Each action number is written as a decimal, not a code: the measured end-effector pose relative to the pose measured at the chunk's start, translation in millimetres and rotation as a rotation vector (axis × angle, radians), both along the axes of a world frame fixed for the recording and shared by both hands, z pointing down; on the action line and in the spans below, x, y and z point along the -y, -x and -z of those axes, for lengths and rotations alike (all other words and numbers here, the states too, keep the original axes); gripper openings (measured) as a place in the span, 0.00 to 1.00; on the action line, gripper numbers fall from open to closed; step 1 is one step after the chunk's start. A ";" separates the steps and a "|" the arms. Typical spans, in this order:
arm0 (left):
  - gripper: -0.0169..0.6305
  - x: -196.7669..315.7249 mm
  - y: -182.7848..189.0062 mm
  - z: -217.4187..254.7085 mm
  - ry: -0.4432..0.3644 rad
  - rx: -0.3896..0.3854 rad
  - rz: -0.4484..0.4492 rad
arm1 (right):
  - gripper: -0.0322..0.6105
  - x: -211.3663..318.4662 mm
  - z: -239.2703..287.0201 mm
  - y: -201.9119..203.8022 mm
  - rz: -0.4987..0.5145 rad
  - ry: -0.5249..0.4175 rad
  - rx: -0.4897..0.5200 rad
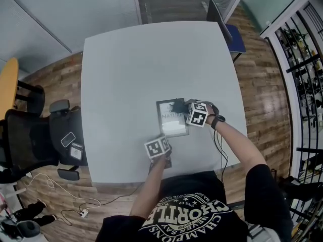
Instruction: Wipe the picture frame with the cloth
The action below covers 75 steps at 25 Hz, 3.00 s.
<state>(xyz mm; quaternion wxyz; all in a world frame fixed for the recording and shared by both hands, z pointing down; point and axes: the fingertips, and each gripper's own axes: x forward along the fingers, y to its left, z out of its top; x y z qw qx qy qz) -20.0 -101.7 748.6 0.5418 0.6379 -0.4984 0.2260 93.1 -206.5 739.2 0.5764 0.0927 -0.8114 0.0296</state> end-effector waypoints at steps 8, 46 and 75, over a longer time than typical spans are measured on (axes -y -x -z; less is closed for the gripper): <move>0.03 1.3 1.8 0.3 -0.003 -0.011 -0.001 | 0.18 -2.5 19.8 53.4 0.041 0.017 0.087; 0.03 -0.4 -0.7 2.1 -0.021 -0.014 0.006 | 0.18 -28.1 13.1 27.0 0.015 0.056 0.078; 0.03 -2.1 3.6 1.8 -0.099 -0.123 0.010 | 0.18 -45.9 -0.7 13.3 -0.032 0.163 0.074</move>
